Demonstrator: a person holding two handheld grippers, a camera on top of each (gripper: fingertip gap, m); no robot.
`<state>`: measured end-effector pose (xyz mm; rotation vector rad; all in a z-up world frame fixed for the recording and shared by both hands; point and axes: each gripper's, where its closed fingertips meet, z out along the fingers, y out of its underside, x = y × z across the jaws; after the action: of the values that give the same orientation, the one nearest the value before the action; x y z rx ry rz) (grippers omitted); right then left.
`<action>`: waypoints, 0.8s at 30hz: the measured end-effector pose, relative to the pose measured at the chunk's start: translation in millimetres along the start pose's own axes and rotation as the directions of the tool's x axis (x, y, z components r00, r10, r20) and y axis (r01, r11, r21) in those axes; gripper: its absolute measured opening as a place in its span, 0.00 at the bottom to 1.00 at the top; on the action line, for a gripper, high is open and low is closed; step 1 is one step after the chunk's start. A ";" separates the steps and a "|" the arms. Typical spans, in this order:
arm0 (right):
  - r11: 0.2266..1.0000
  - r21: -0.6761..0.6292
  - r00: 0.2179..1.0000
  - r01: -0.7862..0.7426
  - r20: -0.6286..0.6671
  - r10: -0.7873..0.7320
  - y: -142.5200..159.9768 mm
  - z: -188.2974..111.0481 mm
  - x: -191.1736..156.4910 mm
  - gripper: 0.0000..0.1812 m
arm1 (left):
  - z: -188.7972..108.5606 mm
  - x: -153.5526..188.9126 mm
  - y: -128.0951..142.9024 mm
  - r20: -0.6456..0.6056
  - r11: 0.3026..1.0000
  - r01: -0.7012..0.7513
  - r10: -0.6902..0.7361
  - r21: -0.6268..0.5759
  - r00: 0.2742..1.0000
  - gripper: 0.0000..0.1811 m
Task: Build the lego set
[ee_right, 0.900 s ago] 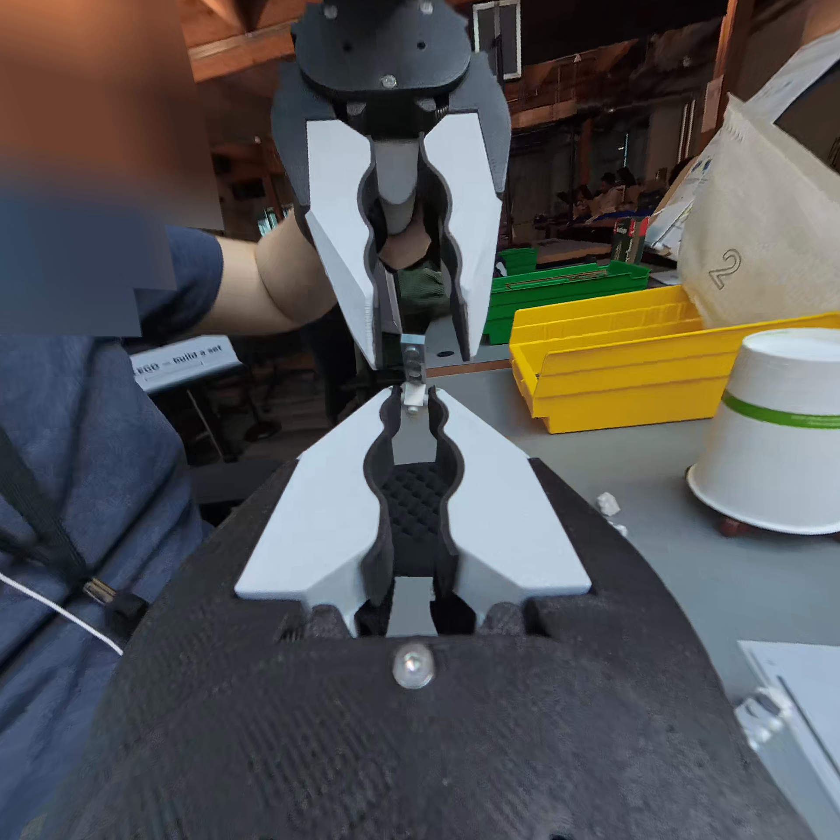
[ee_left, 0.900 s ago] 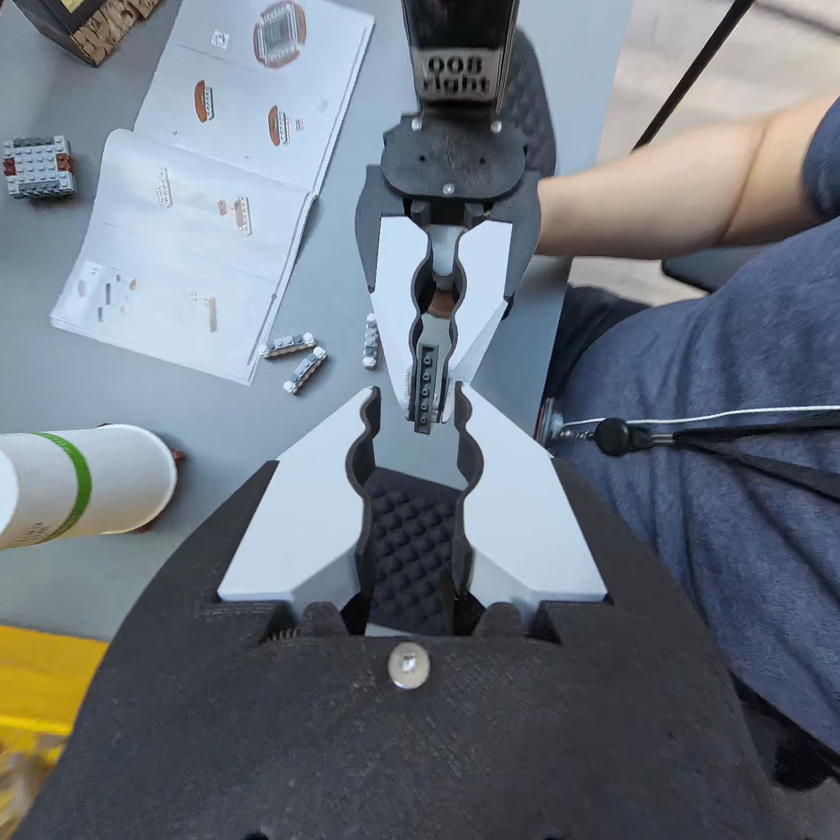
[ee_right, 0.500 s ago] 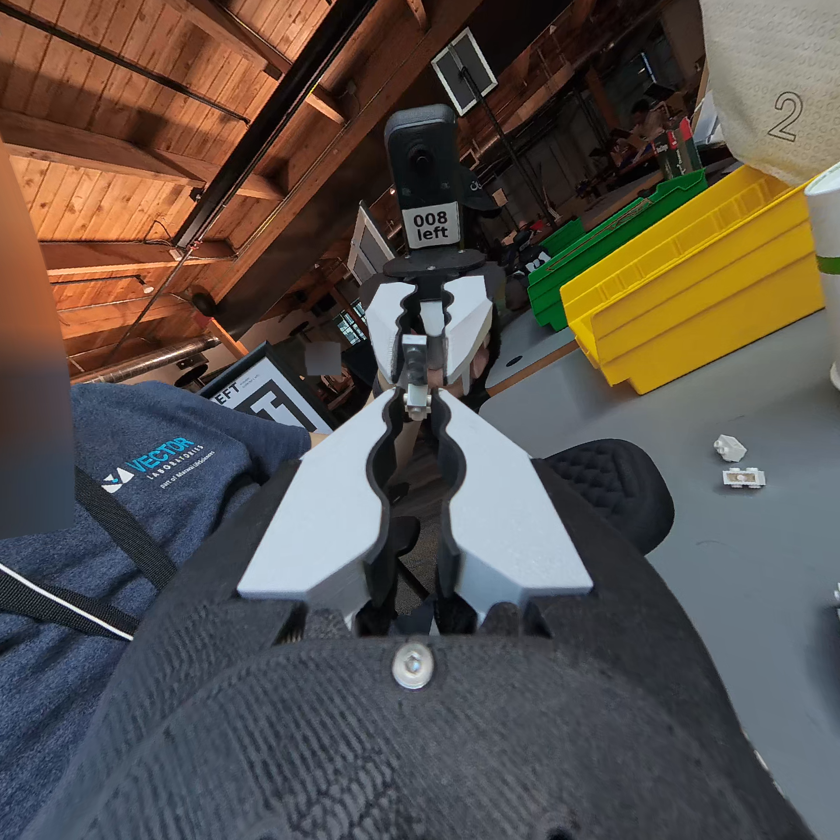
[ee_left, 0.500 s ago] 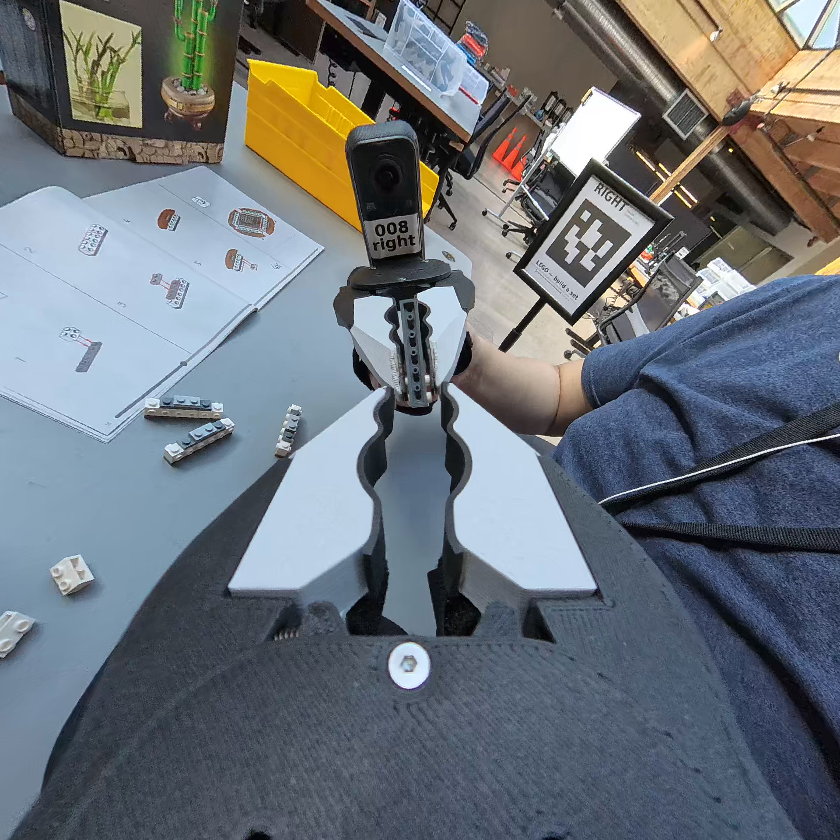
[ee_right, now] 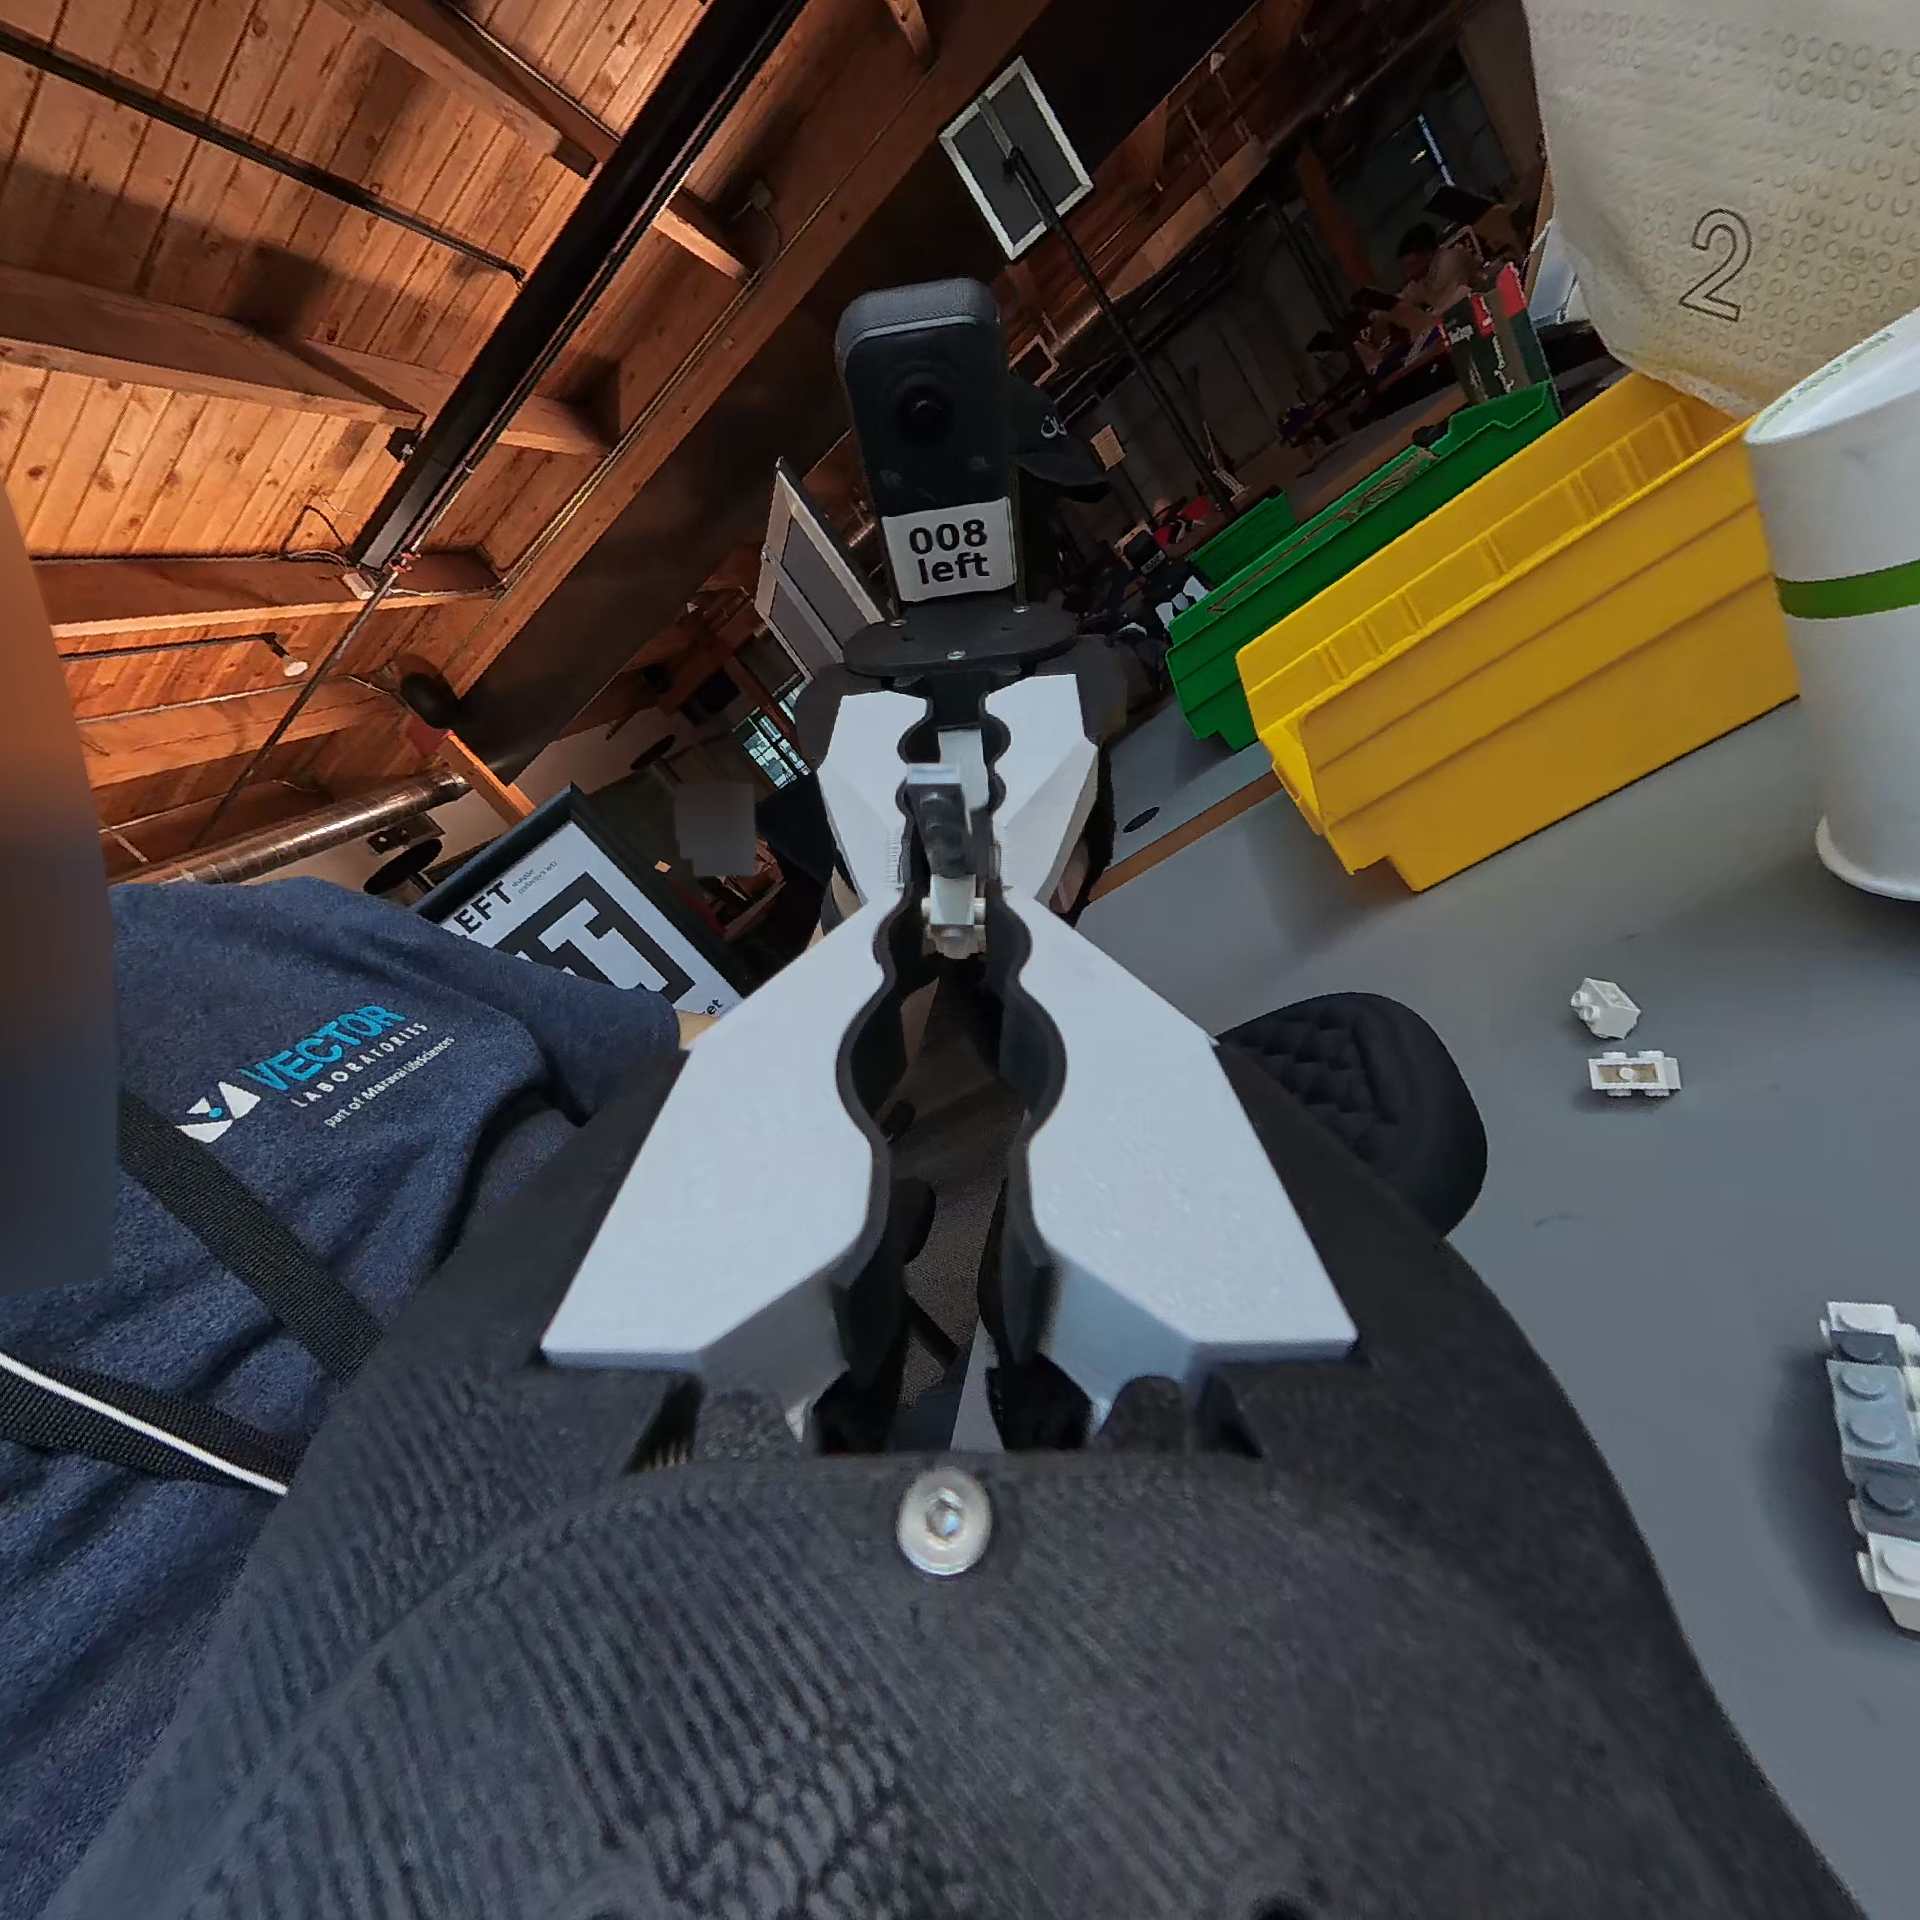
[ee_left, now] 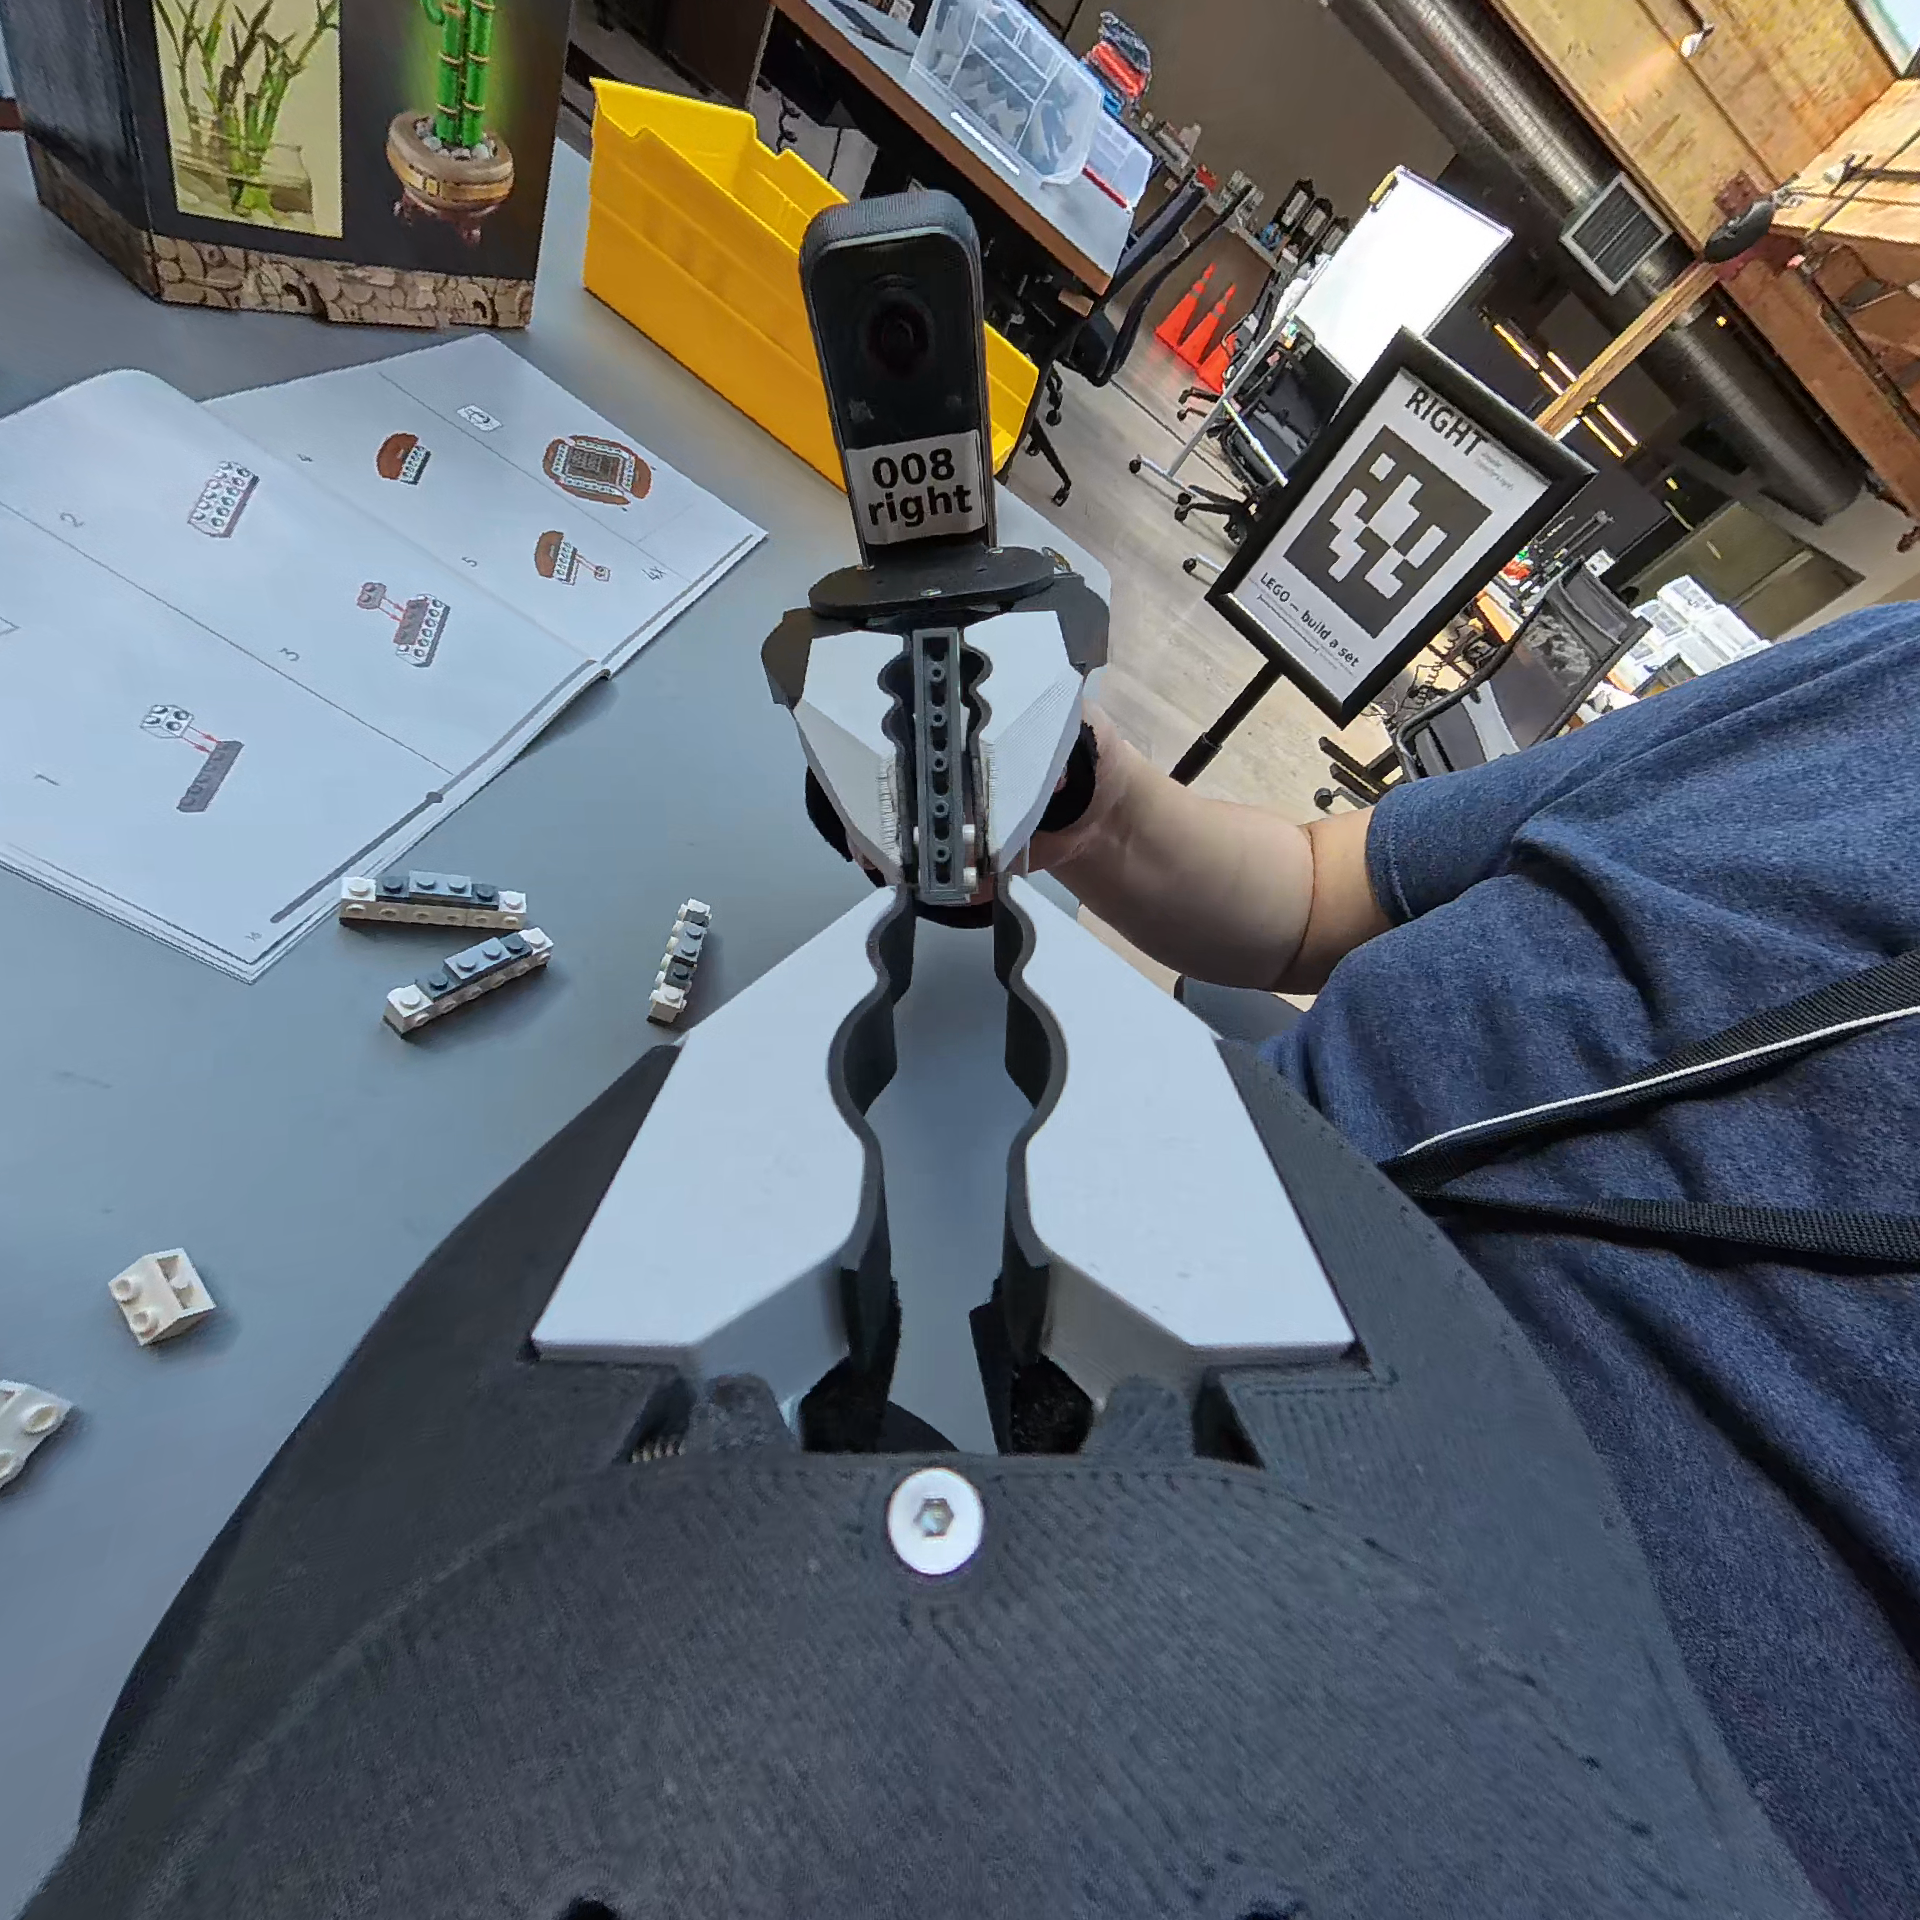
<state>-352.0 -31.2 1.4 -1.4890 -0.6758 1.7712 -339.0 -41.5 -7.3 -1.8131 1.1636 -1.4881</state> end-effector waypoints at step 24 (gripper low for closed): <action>0.984 -0.177 1.000 -0.003 -0.031 -0.003 -6.3 4.3 10.7 0.03 | -4.6 -7.9 14.6 -0.039 0.987 0.119 -0.115 0.111 0.993 0.07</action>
<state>-355.9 -18.6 0.7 -1.6306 -0.8358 1.7214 -347.8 -41.3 -22.1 -1.8135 0.9813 -1.6217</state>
